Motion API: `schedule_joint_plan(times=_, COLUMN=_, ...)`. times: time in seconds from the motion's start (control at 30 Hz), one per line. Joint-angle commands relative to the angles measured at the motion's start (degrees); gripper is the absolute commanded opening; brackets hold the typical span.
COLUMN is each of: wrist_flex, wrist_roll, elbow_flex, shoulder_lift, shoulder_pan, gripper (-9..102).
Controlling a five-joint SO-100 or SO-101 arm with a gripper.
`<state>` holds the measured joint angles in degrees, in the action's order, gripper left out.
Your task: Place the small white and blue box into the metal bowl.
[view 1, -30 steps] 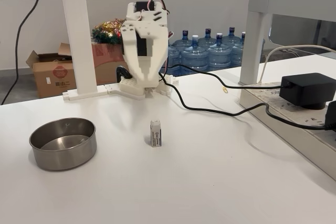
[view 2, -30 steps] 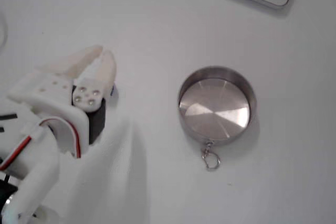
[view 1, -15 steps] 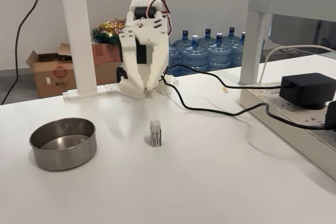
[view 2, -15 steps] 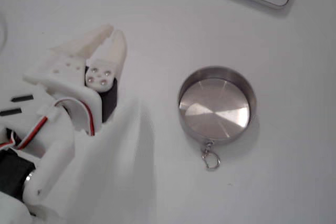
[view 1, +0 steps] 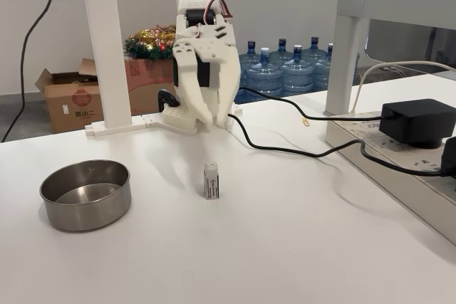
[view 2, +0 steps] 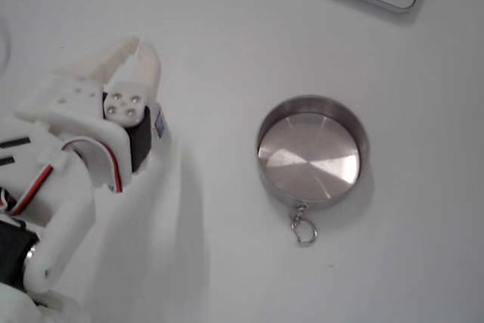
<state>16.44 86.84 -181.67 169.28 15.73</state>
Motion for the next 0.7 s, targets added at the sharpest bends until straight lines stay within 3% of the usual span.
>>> schedule_joint_plan(times=0.0, wrist_flex=-0.6, wrist_roll=-0.4, elbow_flex=-3.6, shoulder_lift=0.4, shoulder_pan=-0.3, gripper=0)
schedule_joint_plan(times=0.3, wrist_flex=-1.2, wrist_roll=-0.4, elbow_flex=-3.5, shoulder_lift=1.3, shoulder_pan=0.5, gripper=0)
schedule_joint_plan(times=0.67, wrist_flex=-17.8, wrist_roll=-0.4, elbow_flex=-3.1, shoulder_lift=-14.5, shoulder_pan=-0.1, gripper=0)
